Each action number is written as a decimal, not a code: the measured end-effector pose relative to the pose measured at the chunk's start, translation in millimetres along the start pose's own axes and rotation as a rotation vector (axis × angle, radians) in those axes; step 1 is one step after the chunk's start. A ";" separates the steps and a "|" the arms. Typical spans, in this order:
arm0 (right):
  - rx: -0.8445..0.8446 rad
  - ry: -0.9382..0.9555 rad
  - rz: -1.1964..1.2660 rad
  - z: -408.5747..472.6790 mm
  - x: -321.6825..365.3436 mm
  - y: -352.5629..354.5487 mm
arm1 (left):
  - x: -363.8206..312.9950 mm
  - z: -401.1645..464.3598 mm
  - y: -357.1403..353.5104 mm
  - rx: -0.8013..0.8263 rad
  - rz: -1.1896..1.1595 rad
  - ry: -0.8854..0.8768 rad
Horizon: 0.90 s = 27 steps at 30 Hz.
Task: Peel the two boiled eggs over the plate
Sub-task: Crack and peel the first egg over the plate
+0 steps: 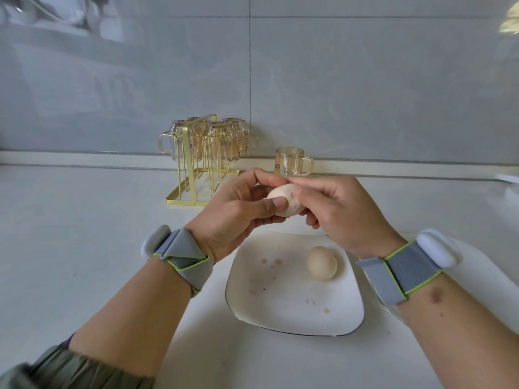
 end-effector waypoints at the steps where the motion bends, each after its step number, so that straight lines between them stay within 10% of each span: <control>1: 0.000 -0.012 0.010 0.1 -0.7 0.1 | 0.0 -0.2 0.1 -0.002 -0.006 0.005; 27: 0.047 -0.036 0.123 -3.2 0.7 -2.3 | -0.4 0.8 4.4 -0.055 -0.084 0.096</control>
Point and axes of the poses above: each hand's wrist, its own z-axis towards the middle knuckle, its own y-axis out of the back of the hand, x = y × z, the point moved 6 cm from there along z, towards the middle knuckle, and after that the axes turned 9 degrees about -x, right-handed, at the moved point
